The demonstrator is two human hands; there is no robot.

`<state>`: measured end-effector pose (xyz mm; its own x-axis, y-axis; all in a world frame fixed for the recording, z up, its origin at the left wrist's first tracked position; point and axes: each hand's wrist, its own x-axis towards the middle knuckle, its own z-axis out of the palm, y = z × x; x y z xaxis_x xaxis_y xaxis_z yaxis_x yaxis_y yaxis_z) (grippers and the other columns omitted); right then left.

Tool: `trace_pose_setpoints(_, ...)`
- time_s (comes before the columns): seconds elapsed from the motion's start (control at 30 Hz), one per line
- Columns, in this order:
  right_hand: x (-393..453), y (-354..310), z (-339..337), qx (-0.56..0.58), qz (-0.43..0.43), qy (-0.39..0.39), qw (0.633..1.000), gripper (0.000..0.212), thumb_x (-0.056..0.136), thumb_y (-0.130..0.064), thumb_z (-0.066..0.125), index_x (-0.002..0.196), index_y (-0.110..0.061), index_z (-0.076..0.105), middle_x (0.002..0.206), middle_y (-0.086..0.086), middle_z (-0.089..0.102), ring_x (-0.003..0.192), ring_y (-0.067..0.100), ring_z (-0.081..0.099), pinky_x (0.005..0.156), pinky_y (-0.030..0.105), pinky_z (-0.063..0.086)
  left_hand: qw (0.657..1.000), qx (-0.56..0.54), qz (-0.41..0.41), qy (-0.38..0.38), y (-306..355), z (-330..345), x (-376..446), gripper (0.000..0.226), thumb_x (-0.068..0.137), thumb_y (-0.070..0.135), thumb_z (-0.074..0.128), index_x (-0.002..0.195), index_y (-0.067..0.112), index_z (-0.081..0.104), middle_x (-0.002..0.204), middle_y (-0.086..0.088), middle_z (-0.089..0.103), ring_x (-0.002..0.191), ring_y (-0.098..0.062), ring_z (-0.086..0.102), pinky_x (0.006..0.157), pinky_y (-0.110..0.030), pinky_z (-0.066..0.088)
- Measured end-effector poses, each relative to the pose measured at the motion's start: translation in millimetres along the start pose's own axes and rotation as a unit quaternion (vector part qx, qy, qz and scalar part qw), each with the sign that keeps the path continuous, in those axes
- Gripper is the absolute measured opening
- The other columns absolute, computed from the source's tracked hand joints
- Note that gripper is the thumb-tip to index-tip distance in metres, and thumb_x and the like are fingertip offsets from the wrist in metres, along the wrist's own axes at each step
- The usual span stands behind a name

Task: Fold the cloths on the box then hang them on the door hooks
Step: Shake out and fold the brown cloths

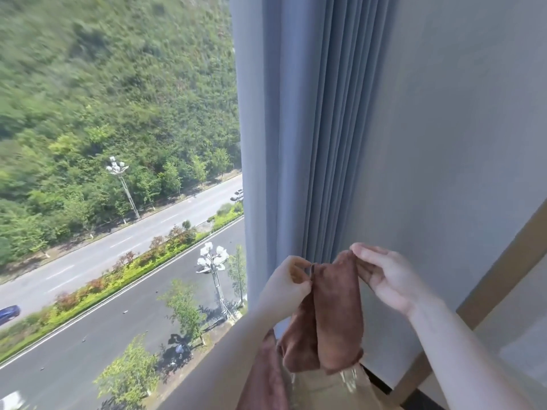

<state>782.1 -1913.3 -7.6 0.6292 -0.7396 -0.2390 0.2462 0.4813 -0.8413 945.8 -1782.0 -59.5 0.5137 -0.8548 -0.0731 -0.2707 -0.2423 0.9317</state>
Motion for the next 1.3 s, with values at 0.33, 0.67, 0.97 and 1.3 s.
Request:
trace_pose_setpoints(0.33, -21, -62, 58, 0.035, -0.049, -0.103, 0.993, 0.016, 0.078, -0.002, 0.073, 0.093, 0.002, 0.072, 0.079, 0.012, 0.073, 0.071, 0.018, 0.073, 0.07, 0.025, 0.062, 0.997, -0.048, 0.055, -0.012, 84, 0, -28, 0.024, 0.099, 0.048, 0.057, 0.116, 0.035, 0.068, 0.106, 0.018, 0.073, 0.097, 0.006, 0.067, 0.088, -0.019, 0.051)
trace_pose_setpoints(0.67, -39, -85, 63, -0.184, -0.153, -0.16, 0.958, 0.049, 0.075, -0.03, 0.082, 0.12, -0.014, 0.071, 0.116, 0.001, 0.077, 0.112, 0.018, 0.072, 0.093, 0.034, 0.055, 0.979, -0.054, 0.13, 0.15, 130, -13, -37, 0.015, 0.097, 0.019, 0.065, 0.088, 0.019, 0.077, 0.078, 0.003, 0.074, 0.072, -0.001, 0.065, 0.068, -0.015, 0.048)
trace_pose_setpoints(0.97, -49, -81, 67, -0.305, -0.247, -0.08, 0.916, 0.038, 0.082, -0.038, 0.083, 0.116, -0.027, 0.068, 0.112, -0.016, 0.073, 0.104, -0.004, 0.068, 0.088, 0.017, 0.05, 0.951, 0.001, 0.196, 0.241, 181, -39, -32, 0.015, 0.09, 0.018, 0.068, 0.081, 0.026, 0.076, 0.074, 0.001, 0.065, 0.066, -0.002, 0.057, 0.064, -0.016, 0.043)
trace_pose_setpoints(1.3, -52, -99, 90, -0.31, -0.233, -0.08, 0.918, 0.014, 0.097, -0.03, 0.07, 0.09, -0.02, 0.078, 0.091, -0.002, 0.079, 0.096, 0.015, 0.073, 0.08, 0.026, 0.054, 0.94, 0.083, 0.253, 0.212, 198, -58, -34, 0.023, 0.088, 0.017, 0.077, 0.077, 0.037, 0.072, 0.074, 0.004, 0.056, 0.062, 0.001, 0.05, 0.057, -0.008, 0.039)
